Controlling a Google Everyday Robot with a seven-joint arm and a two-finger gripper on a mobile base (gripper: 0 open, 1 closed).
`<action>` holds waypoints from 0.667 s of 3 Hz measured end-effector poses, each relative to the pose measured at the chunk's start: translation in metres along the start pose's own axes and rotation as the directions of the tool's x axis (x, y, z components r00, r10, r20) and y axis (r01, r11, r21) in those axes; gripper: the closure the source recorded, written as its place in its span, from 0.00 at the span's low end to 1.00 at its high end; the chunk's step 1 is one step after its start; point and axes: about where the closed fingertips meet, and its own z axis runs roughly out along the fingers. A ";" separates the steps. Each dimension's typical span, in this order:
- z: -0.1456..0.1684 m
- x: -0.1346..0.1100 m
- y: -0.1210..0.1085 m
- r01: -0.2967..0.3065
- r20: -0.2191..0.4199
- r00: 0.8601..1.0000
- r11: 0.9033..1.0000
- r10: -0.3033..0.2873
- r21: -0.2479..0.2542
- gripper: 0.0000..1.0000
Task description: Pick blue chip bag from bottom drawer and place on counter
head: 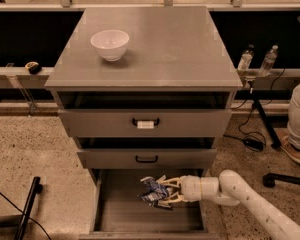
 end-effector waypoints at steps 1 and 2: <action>-0.046 -0.101 -0.065 0.114 -0.058 0.992 0.993 -0.115 -0.031 1.00; -0.086 -0.188 -0.109 0.173 -0.137 0.975 0.985 -0.174 -0.020 1.00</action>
Offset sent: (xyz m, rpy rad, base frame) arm 0.0468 -0.0979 0.4092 -0.3217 -0.3283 -0.0644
